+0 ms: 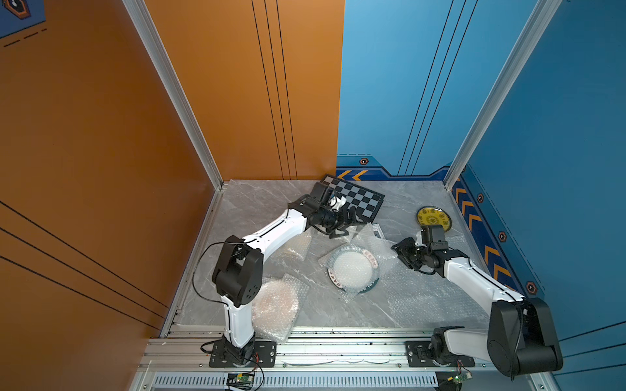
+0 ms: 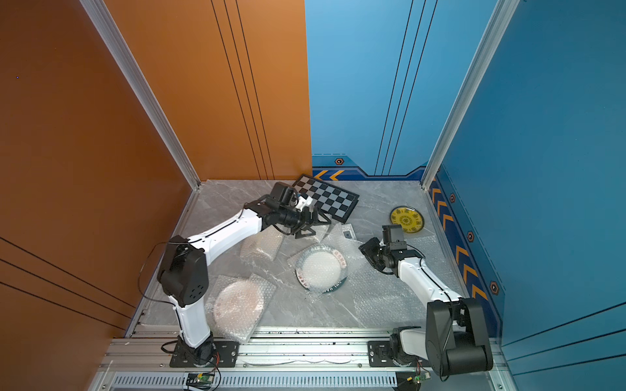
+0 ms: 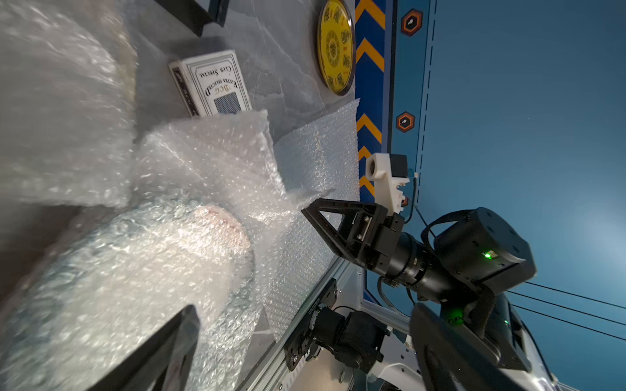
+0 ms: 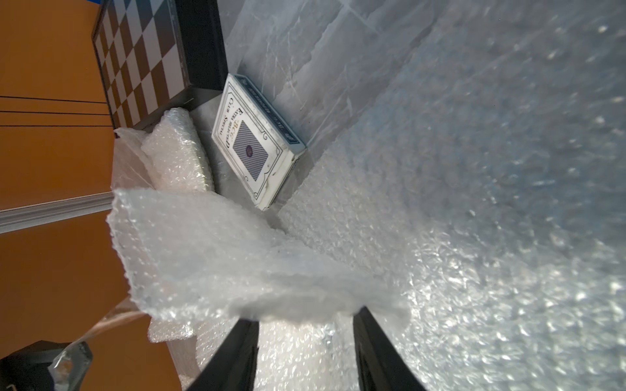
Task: Unpack dinner plates from bubble wrap
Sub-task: Unwrap the bubble wrap at the center of the board.
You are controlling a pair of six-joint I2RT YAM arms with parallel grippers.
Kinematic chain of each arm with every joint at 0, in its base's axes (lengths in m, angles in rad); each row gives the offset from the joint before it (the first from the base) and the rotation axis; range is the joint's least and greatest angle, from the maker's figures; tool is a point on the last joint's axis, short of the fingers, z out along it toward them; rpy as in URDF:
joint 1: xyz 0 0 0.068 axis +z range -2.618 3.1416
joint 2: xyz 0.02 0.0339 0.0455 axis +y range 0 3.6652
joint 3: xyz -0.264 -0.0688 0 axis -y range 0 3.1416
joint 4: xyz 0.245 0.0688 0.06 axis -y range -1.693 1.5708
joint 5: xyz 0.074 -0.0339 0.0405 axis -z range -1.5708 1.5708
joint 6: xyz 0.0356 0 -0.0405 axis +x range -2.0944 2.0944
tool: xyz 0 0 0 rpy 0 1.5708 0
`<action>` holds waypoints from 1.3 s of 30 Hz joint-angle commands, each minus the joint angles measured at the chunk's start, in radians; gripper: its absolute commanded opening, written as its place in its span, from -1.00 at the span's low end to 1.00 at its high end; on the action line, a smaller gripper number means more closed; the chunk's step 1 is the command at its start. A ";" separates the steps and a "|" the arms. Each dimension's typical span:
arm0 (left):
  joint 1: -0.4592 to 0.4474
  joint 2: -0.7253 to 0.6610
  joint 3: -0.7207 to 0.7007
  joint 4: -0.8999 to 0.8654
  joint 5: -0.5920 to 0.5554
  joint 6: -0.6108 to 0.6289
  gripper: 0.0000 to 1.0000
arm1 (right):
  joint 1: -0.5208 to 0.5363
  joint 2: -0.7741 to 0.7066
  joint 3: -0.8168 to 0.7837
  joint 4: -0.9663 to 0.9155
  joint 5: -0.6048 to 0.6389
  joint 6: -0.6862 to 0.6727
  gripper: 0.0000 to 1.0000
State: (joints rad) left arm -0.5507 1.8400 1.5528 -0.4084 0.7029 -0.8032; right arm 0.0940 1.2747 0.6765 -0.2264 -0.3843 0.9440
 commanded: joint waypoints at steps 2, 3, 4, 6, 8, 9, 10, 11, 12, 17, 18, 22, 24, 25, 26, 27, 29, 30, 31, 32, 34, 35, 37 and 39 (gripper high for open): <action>0.005 -0.124 -0.058 -0.204 -0.061 0.134 0.97 | 0.000 -0.050 -0.022 -0.040 -0.010 0.018 -0.01; 0.005 -0.148 -0.090 -0.222 -0.063 0.145 0.97 | 0.001 -0.053 -0.024 -0.041 -0.010 0.018 -0.01; 0.006 -0.168 -0.121 -0.233 -0.068 0.153 0.97 | 0.000 -0.052 -0.026 -0.041 -0.009 0.018 -0.01; 0.010 -0.214 -0.192 -0.240 -0.084 0.162 0.97 | 0.001 -0.044 -0.023 -0.042 -0.007 0.018 -0.01; 0.020 -0.242 -0.239 -0.241 -0.091 0.165 0.97 | 0.001 -0.040 -0.015 -0.043 -0.008 0.020 -0.01; 0.025 -0.255 -0.253 -0.241 -0.092 0.166 0.97 | 0.001 -0.041 -0.007 -0.044 -0.008 0.021 -0.01; 0.026 -0.267 -0.262 -0.241 -0.092 0.168 0.97 | 0.000 -0.045 0.000 -0.054 -0.007 0.021 -0.01; 0.027 -0.282 -0.268 -0.247 -0.096 0.169 0.96 | -0.001 -0.051 0.009 -0.066 -0.008 0.019 -0.01; 0.026 -0.298 -0.270 -0.260 -0.100 0.172 0.97 | -0.002 -0.058 0.020 -0.088 -0.015 0.014 0.00; -0.030 -0.398 -0.381 -0.297 -0.116 0.151 0.97 | 0.010 -0.138 0.036 -0.220 -0.028 -0.010 0.12; -0.055 -0.416 -0.414 -0.297 -0.125 0.139 0.97 | 0.014 -0.154 0.028 -0.234 -0.030 -0.010 0.13; -0.166 -0.445 -0.504 -0.275 -0.182 0.088 0.96 | 0.031 -0.192 -0.006 -0.253 -0.041 0.002 0.14; -0.210 -0.440 -0.516 -0.238 -0.191 0.058 0.97 | 0.042 -0.209 -0.010 -0.281 -0.032 0.001 0.15; -0.224 -0.436 -0.516 -0.216 -0.194 0.047 0.97 | 0.045 -0.222 -0.013 -0.305 -0.020 0.000 0.15; -0.234 -0.427 -0.516 -0.200 -0.196 0.036 0.97 | 0.044 -0.237 -0.022 -0.312 -0.014 0.001 0.15; -0.238 -0.420 -0.516 -0.188 -0.196 0.029 0.97 | 0.042 -0.247 -0.034 -0.312 -0.009 0.001 0.15; -0.244 -0.400 -0.511 -0.175 -0.198 0.025 0.97 | 0.032 -0.245 -0.061 -0.308 -0.012 0.001 0.16; -0.244 -0.393 -0.505 -0.174 -0.201 0.027 0.97 | 0.027 -0.231 -0.069 -0.288 -0.028 -0.001 0.15; -0.244 -0.387 -0.497 -0.174 -0.200 0.031 0.97 | 0.024 -0.209 -0.076 -0.268 -0.052 -0.003 0.15; -0.244 -0.381 -0.491 -0.175 -0.200 0.033 0.97 | 0.025 -0.187 -0.077 -0.255 -0.068 -0.009 0.15; -0.240 -0.377 -0.484 -0.175 -0.194 0.036 0.96 | 0.038 -0.157 -0.082 -0.216 -0.076 -0.016 0.14; -0.238 -0.377 -0.484 -0.174 -0.192 0.036 0.97 | 0.041 -0.145 -0.087 -0.194 -0.077 -0.014 0.12; -0.233 -0.378 -0.488 -0.175 -0.191 0.035 0.97 | 0.046 -0.125 -0.098 -0.157 -0.083 -0.001 0.11; -0.225 -0.383 -0.492 -0.174 -0.190 0.034 0.97 | 0.052 -0.115 -0.114 -0.123 -0.081 0.016 0.10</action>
State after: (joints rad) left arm -0.7853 1.4570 1.0416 -0.5903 0.5301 -0.7612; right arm 0.1364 1.1507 0.5861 -0.4179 -0.4492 0.9478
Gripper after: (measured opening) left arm 0.983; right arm 0.552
